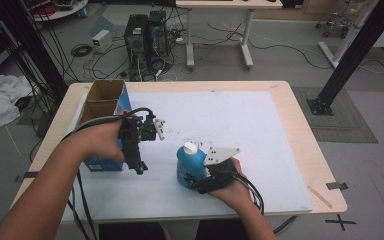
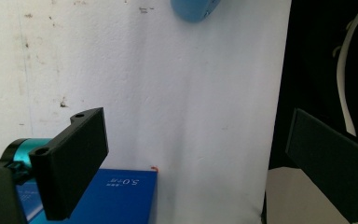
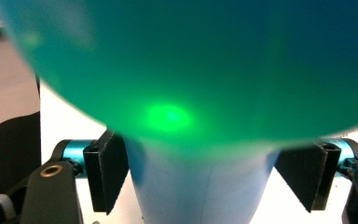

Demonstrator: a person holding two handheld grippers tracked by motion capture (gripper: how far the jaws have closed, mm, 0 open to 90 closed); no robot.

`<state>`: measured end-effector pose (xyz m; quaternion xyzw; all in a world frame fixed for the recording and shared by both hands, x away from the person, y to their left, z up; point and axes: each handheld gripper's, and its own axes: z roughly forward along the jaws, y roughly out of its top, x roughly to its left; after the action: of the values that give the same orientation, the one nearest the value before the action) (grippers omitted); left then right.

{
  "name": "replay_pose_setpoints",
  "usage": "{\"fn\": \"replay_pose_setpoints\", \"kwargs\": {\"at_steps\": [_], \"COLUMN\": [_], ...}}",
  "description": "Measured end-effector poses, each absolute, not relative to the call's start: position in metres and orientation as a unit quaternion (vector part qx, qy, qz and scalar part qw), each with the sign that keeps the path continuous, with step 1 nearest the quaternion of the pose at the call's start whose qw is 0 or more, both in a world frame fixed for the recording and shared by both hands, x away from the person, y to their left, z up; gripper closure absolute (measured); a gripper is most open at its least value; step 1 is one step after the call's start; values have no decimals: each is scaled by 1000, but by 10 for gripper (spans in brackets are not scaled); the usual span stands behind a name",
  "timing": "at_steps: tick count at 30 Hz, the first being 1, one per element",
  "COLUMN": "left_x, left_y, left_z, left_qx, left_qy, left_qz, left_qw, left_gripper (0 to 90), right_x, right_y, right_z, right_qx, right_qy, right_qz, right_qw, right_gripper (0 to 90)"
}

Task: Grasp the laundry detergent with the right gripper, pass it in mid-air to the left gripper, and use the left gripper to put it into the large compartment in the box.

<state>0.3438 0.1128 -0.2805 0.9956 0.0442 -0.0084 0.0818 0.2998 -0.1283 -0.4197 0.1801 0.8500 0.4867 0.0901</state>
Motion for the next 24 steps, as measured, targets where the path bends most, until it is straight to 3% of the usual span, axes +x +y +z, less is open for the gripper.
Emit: {"fn": "replay_pose_setpoints", "kwargs": {"at_steps": [24], "left_x": [345], "left_y": [114], "left_z": [-282], "left_qx": [996], "left_qy": [43], "left_qz": [-7], "left_qw": [82], "left_gripper": [55], "right_x": [298], "right_y": [-125], "right_z": [-423], "right_qx": [175], "right_qy": [842], "right_qz": [501], "right_qw": [101], "right_gripper": [337]}}
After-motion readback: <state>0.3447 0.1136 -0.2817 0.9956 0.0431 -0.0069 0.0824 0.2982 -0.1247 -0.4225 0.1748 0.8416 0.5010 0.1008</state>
